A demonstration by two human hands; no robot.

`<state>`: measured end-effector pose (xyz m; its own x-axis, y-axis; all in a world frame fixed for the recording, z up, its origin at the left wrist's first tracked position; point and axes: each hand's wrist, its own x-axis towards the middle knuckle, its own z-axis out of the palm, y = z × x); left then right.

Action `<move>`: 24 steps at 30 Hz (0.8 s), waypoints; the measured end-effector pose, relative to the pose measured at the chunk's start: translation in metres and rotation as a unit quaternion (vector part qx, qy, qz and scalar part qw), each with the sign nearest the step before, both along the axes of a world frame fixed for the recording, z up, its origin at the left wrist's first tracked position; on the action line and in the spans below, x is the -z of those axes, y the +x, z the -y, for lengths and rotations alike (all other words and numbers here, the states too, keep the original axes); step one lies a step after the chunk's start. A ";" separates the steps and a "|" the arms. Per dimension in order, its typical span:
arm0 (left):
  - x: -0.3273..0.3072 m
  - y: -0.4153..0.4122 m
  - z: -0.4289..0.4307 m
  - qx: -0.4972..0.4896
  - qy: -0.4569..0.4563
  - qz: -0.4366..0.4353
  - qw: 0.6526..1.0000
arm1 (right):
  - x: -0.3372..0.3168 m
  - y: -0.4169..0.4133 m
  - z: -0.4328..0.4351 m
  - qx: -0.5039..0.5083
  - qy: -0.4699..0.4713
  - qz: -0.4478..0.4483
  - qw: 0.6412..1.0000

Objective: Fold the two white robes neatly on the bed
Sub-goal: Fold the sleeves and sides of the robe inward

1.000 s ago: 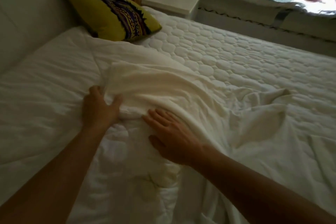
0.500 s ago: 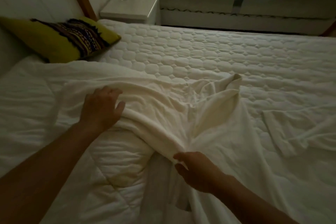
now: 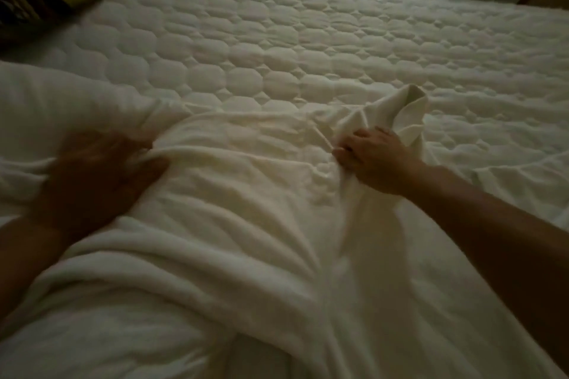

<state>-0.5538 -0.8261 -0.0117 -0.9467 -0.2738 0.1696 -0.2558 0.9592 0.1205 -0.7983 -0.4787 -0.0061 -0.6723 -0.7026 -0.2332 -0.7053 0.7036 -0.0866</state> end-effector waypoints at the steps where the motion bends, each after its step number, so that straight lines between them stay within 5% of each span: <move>1: 0.005 0.000 0.006 0.017 0.002 -0.007 1.000 | 0.004 -0.004 0.004 -0.016 -0.002 0.005 1.000; 6: 0.001 -0.014 0.011 0.077 -0.012 -0.077 0.994 | 0.007 -0.012 0.003 -0.038 -0.028 0.040 0.998; 12: -0.073 -0.037 -0.014 0.033 0.029 -0.147 0.988 | -0.045 -0.050 0.014 0.103 -0.133 0.084 0.982; 18: -0.066 -0.077 0.026 -0.074 0.125 0.040 0.989 | -0.030 -0.098 0.035 0.107 -0.079 -0.042 0.990; 21: -0.046 -0.072 0.039 -0.125 0.140 0.064 0.980 | 0.021 -0.093 0.037 0.083 -0.032 -0.068 0.994; 24: -0.027 -0.064 0.051 -0.130 0.154 0.062 0.977 | 0.064 -0.090 0.033 0.095 -0.106 -0.124 0.982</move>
